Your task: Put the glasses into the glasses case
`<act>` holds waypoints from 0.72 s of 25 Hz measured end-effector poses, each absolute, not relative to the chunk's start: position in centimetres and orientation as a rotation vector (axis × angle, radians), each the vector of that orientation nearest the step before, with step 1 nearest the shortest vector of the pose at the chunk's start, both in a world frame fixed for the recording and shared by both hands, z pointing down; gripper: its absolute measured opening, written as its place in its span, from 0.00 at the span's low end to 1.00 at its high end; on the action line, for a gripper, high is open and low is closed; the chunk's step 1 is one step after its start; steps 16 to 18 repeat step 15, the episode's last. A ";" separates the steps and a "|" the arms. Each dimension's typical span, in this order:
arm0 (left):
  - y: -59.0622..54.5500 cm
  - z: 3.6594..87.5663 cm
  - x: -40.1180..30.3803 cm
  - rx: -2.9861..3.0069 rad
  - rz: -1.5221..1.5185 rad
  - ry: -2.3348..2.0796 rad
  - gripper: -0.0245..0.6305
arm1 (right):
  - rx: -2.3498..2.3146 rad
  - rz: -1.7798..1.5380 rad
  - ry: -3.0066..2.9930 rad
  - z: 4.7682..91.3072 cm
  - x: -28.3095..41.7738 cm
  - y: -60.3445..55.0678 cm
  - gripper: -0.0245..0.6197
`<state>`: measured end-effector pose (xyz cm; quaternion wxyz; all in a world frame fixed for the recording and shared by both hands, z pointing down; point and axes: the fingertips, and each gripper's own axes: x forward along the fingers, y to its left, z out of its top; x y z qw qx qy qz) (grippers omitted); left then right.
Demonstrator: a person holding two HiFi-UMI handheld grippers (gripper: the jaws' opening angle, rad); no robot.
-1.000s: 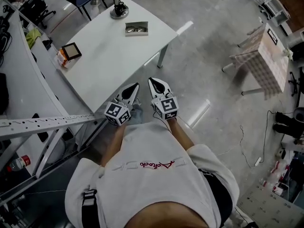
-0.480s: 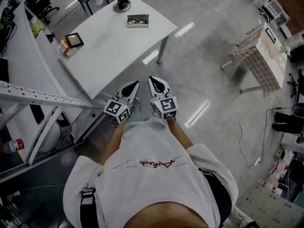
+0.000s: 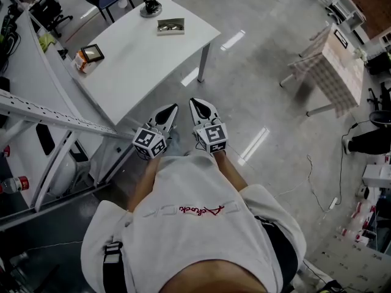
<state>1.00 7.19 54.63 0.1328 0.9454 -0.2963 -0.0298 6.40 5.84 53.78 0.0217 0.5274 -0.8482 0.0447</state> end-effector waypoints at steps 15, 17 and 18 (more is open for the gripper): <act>7.7 54.2 1.2 2.772 -0.088 -0.846 0.05 | 1.657 0.104 -2.617 53.2 6.8 6.1 0.04; 7.7 54.2 1.2 2.772 -0.088 -0.846 0.05 | 1.657 0.104 -2.617 53.2 6.8 6.1 0.04; 7.7 54.2 1.2 2.772 -0.088 -0.846 0.05 | 1.657 0.104 -2.617 53.2 6.8 6.1 0.04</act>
